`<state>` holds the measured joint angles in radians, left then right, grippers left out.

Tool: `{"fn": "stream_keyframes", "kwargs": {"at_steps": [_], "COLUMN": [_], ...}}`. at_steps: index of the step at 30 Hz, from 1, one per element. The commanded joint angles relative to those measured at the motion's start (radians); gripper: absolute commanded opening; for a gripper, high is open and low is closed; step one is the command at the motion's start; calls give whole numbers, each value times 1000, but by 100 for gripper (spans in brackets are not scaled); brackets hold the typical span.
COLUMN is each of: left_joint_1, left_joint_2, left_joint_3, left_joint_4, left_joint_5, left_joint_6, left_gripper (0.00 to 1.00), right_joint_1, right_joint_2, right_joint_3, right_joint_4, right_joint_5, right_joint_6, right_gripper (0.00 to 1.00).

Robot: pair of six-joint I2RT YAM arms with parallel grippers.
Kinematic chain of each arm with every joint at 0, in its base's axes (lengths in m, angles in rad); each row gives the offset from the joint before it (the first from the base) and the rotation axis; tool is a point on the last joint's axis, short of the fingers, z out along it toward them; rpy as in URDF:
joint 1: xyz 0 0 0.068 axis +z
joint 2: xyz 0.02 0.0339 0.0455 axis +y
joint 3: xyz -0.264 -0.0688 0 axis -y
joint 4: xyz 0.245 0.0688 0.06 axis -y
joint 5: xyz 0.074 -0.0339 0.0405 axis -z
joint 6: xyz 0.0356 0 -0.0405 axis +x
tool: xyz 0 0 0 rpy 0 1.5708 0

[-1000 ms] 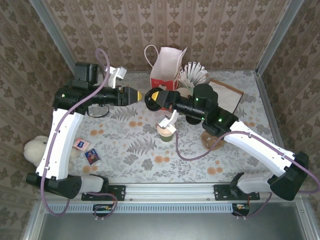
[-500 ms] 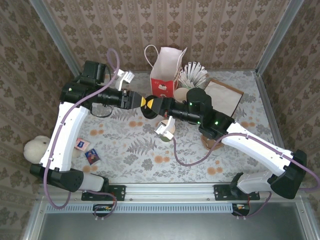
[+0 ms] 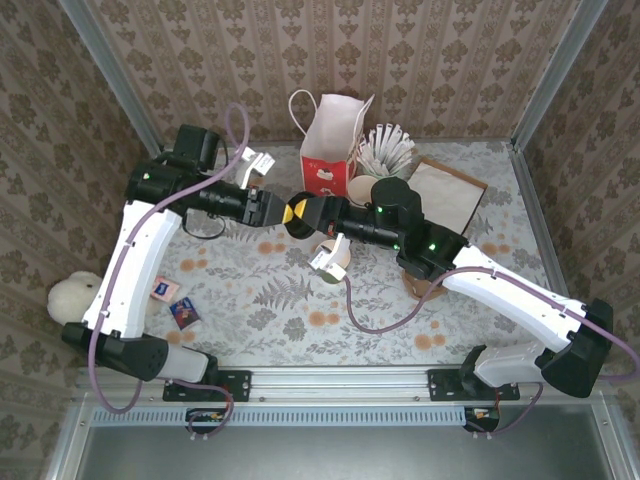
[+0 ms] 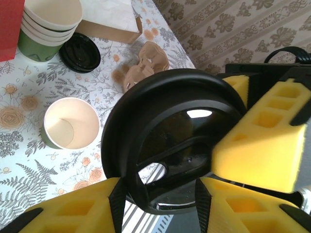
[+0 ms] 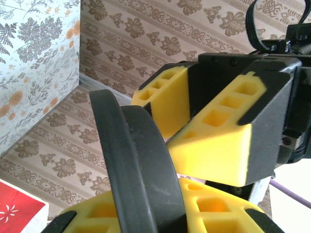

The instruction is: Pack the takeout coffee

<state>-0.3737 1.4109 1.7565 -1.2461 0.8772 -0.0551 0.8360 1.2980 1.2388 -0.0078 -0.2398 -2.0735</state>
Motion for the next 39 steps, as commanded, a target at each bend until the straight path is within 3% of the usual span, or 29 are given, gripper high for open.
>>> {"fn": "stream_keyframes", "kwargs": {"at_steps": [1,11,26,32,35,37,39], "left_joint_1": [-7,-14,-76,-123,-123,-123,-123], "left_joint_2": [20,63,124,139,141,142,144], "left_joint_3": [26,35,165,204,205,208,208], "left_joint_4": [-19,2,-131,-118,-104,-91,-78], "left_joint_5": [-2,41,-108,-173,-197,-214,-219], "left_joint_6": [20,17,46,20,16,6,-1], "left_gripper": [42,28,18,0,0,0,0], "right_joint_1": [12,21,53,68,72,71,71], "right_joint_2": [-4,1,44,54,52,52,49], "right_joint_3": [24,32,143,157,156,150,145], "right_joint_4": [-3,-17,-186,-214,-227,-229,-229], "right_joint_5": [-6,-16,57,91,101,118,128], "right_joint_6": [-301,-308,-315,-297,-284,-281,-277], "right_gripper": [0,0,0,0,0,12,16]}}
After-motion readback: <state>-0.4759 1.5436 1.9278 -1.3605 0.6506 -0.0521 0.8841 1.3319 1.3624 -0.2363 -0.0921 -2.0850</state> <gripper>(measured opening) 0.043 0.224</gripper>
